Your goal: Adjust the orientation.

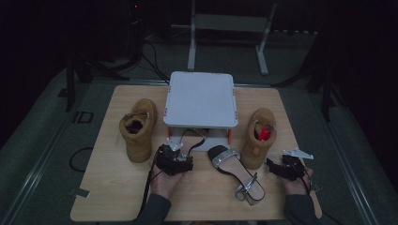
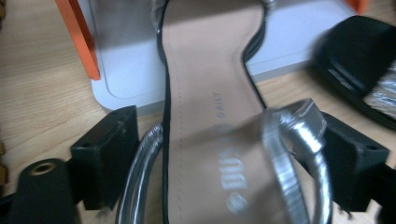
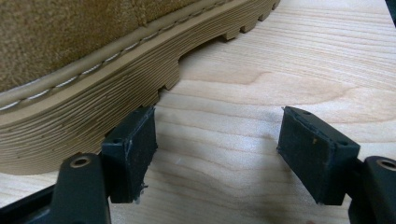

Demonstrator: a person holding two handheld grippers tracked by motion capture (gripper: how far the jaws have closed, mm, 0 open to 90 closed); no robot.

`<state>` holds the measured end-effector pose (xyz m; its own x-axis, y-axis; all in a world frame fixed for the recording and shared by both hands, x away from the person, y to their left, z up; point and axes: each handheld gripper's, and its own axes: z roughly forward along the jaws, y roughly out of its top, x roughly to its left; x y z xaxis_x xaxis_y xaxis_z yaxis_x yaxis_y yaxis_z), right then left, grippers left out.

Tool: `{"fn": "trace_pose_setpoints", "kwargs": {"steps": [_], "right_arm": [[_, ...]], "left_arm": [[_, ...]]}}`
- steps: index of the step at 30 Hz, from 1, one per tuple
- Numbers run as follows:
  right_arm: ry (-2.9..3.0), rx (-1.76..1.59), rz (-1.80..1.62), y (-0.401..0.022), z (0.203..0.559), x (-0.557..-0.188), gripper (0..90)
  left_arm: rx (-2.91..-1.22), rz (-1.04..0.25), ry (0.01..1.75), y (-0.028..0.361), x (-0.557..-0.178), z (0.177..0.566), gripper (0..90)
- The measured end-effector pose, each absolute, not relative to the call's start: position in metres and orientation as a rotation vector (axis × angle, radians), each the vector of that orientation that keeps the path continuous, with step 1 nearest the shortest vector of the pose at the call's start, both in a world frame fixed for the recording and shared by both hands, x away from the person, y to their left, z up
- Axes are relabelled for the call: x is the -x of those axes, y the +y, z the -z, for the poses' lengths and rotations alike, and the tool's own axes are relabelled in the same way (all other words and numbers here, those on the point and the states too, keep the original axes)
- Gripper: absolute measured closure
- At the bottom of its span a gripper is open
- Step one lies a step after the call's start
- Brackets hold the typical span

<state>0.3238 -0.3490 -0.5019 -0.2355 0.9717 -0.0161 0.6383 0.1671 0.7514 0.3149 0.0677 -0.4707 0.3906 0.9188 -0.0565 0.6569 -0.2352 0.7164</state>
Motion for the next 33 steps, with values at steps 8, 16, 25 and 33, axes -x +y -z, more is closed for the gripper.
{"fn": "trace_pose_setpoints", "kwargs": {"steps": [8, 16, 25, 33], "right_arm": [[1.944, -1.518, -0.865, -0.349, 0.502, -0.324, 27.7], [1.944, -1.518, -0.865, -0.349, 0.502, -0.324, 27.8], [1.944, -1.517, -0.866, -0.349, 0.502, -0.324, 27.7], [1.944, -1.517, -0.865, -0.349, 0.502, -0.324, 27.7]], "left_arm": [[-2.077, -0.464, 1.324, 0.072, -0.307, 0.479, 10.1], [-2.085, -0.492, 1.332, 0.073, -0.307, 0.482, 33.7], [-1.945, -0.607, 1.354, 0.069, -0.313, 0.474, 36.4], [-1.820, -0.724, 1.436, 0.053, -0.340, 0.477, 37.0]]}}
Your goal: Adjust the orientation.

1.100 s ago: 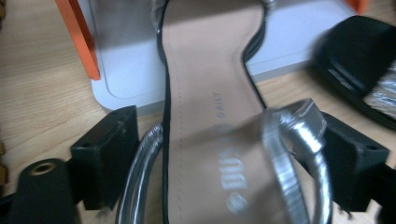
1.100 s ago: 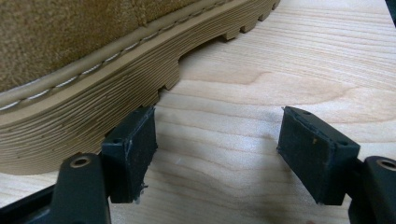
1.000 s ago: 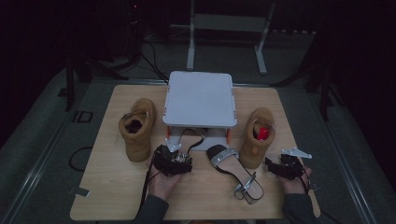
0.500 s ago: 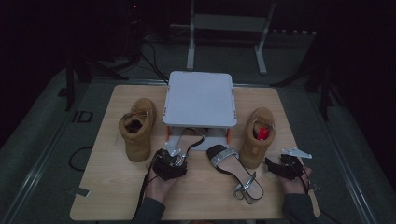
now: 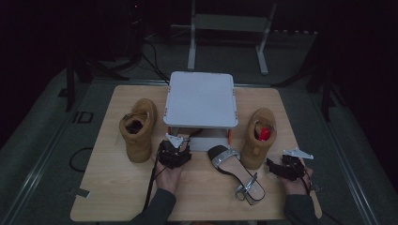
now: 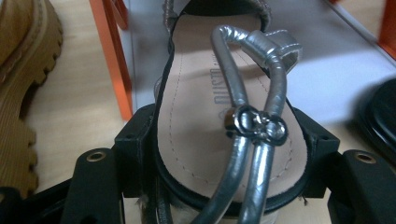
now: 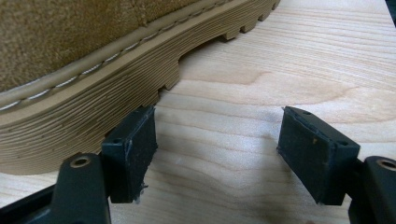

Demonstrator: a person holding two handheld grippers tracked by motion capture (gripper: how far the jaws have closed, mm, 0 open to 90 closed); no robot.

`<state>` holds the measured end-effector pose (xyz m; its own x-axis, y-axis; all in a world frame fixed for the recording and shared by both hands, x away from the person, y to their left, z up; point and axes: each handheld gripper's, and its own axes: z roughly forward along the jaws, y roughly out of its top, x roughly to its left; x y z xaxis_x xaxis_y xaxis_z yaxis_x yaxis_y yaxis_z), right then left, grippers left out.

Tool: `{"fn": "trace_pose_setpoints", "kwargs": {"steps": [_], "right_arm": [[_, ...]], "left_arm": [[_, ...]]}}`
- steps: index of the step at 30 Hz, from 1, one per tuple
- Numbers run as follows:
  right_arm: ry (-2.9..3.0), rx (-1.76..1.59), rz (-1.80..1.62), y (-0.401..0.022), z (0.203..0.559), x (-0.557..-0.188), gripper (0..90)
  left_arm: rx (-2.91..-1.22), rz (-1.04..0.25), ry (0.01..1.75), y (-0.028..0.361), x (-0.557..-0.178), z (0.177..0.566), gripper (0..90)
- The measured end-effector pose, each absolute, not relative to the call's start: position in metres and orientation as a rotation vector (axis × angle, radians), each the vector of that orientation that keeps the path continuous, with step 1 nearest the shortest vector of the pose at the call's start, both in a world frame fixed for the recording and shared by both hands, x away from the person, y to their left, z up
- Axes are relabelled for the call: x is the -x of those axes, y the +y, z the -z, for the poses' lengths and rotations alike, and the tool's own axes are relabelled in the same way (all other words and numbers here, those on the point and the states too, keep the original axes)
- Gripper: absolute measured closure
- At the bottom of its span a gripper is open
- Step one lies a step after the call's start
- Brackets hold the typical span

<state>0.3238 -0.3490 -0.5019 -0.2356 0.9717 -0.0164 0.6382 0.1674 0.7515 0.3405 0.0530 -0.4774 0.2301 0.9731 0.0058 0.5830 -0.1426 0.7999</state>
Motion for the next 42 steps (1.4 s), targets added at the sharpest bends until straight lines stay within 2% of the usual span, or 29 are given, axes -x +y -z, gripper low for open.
{"fn": "trace_pose_setpoints", "kwargs": {"steps": [7, 18, 23, 27, 30, 34, 37, 42], "right_arm": [[1.944, -1.518, -0.866, -0.349, 0.502, -0.324, 27.7], [1.944, -1.518, -0.866, -0.349, 0.502, -0.324, 27.7], [1.945, -1.517, -0.866, -0.349, 0.502, -0.324, 27.7], [1.946, -1.516, -0.867, -0.349, 0.502, -0.324, 27.7], [1.946, -1.516, -0.867, -0.349, 0.502, -0.324, 27.7], [1.945, -1.516, -0.866, -0.349, 0.502, -0.323, 27.7], [1.948, -1.514, -0.866, -0.348, 0.502, -0.322, 27.7], [1.967, -1.500, -0.871, -0.345, 0.502, -0.320, 28.0]], "left_arm": [[-1.744, -0.818, 1.506, 0.040, -0.361, 0.485, 37.0], [-1.713, -0.830, 1.569, 0.029, -0.379, 0.492, 35.7], [-1.750, -0.797, 1.580, 0.038, -0.379, 0.489, 27.3], [-1.794, -0.764, 1.493, 0.044, -0.366, 0.487, 17.4], [-1.832, -0.739, 1.438, 0.052, -0.351, 0.487, 15.2], [-1.873, -0.672, 1.373, 0.068, -0.332, 0.488, 15.9], [-1.917, -0.668, 1.337, 0.078, -0.323, 0.491, 18.9], [-1.925, -0.649, 1.371, 0.095, -0.326, 0.497, 22.6]]}}
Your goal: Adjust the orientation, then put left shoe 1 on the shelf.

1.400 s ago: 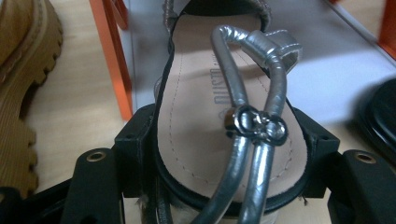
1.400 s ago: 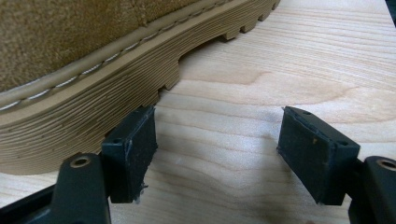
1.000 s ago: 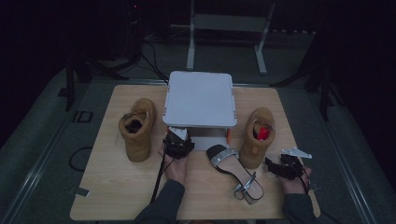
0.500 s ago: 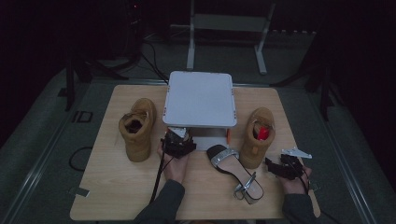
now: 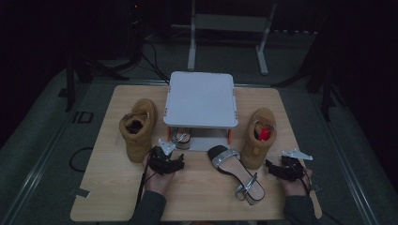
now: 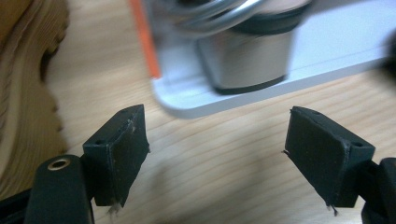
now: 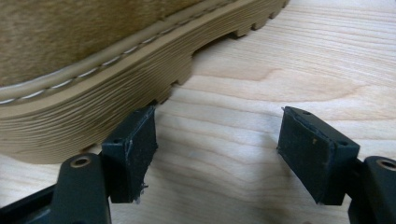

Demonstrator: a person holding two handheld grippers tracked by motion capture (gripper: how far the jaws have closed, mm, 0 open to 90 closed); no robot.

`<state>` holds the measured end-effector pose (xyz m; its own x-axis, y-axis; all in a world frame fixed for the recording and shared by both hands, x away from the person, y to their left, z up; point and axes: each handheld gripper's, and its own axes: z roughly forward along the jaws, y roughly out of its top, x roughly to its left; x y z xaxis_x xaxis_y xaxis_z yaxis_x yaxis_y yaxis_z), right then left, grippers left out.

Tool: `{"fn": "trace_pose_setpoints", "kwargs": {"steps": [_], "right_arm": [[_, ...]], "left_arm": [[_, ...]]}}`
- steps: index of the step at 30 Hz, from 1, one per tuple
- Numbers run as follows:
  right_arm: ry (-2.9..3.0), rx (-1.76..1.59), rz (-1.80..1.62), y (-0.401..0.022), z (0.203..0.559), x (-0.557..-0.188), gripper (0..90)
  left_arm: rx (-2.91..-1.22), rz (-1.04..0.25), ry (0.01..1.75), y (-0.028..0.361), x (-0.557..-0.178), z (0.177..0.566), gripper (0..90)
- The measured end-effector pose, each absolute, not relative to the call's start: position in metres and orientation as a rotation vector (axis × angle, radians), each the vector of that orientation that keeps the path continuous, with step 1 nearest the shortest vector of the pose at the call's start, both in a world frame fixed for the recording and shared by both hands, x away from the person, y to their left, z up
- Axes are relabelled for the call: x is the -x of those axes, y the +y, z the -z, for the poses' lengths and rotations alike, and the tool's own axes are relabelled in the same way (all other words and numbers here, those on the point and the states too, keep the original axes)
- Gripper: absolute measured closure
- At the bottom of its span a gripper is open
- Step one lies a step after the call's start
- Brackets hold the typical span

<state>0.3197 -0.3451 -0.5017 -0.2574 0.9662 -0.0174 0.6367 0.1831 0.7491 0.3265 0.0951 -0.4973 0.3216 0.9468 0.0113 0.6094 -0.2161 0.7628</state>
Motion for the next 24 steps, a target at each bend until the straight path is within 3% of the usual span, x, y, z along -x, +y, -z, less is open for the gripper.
{"fn": "trace_pose_setpoints", "kwargs": {"steps": [4, 15, 24], "right_arm": [[1.983, -1.487, -0.875, -0.342, 0.501, -0.319, 28.4], [2.017, -1.383, -0.990, -0.329, 0.478, -0.287, 37.7], [2.077, -1.266, -1.080, -0.317, 0.468, -0.250, 38.6]], "left_arm": [[-1.928, -0.656, 1.381, 0.099, -0.334, 0.501, 26.2], [-1.856, -0.740, 1.457, 0.105, -0.356, 0.495, 52.7], [-1.823, -0.706, 1.462, 0.105, -0.378, 0.493, 54.7]]}}
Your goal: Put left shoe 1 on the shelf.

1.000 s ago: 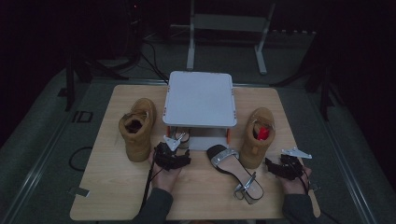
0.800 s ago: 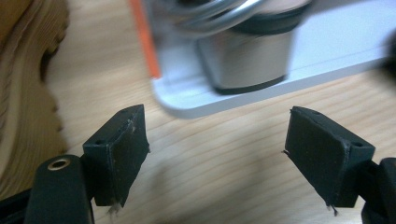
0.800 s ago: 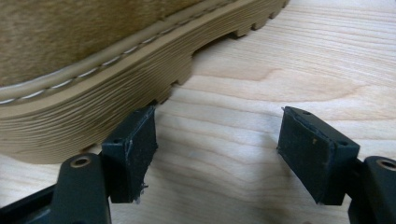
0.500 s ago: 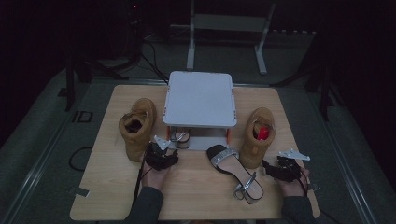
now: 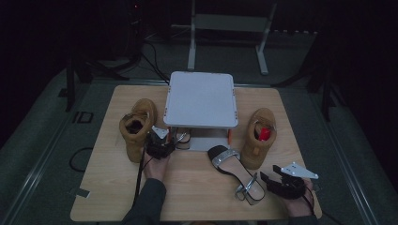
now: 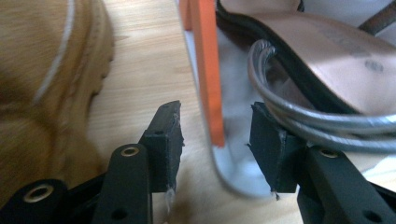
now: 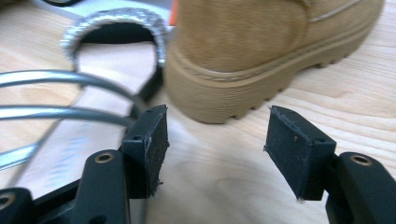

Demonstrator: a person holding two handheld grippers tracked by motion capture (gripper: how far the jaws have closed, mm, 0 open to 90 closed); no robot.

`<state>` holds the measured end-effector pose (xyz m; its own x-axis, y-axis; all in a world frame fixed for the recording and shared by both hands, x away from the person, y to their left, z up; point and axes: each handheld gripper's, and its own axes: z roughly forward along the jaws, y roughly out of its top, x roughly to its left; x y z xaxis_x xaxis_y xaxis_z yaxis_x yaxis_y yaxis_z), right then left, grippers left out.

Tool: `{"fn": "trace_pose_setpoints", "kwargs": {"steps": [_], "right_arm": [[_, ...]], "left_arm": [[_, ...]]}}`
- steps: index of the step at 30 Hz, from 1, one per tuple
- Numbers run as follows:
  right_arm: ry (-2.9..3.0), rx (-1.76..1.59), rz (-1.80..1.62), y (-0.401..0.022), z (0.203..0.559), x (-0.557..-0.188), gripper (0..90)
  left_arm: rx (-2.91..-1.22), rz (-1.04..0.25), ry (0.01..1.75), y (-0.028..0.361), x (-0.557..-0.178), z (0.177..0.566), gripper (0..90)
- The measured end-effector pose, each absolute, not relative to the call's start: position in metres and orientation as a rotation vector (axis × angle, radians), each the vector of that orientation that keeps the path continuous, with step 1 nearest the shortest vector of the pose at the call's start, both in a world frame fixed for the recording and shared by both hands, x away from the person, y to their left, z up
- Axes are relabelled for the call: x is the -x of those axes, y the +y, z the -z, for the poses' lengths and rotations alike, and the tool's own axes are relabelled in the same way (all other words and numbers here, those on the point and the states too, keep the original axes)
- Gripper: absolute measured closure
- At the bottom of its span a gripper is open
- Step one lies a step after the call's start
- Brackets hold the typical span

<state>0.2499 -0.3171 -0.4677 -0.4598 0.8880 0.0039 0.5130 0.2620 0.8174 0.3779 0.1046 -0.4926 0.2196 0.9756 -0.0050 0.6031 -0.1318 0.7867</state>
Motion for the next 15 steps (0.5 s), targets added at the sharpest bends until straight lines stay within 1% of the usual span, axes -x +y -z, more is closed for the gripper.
{"fn": "trace_pose_setpoints", "kwargs": {"steps": [5, 8, 11, 15], "right_arm": [[2.111, -1.238, -1.142, -0.312, 0.466, -0.239, 38.6], [2.140, -1.217, -1.191, -0.310, 0.466, -0.234, 38.6], [2.170, -1.201, -1.205, -0.308, 0.467, -0.231, 38.5], [2.191, -1.208, -1.237, -0.309, 0.469, -0.233, 38.6]], "left_arm": [[-1.853, -0.693, 1.471, 0.100, -0.386, 0.497, 61.1], [-1.862, -0.704, 1.468, 0.097, -0.388, 0.497, 67.1], [-1.851, -0.703, 1.493, 0.100, -0.388, 0.496, 78.7], [-1.855, -0.699, 1.493, 0.102, -0.388, 0.496, 79.8]]}}
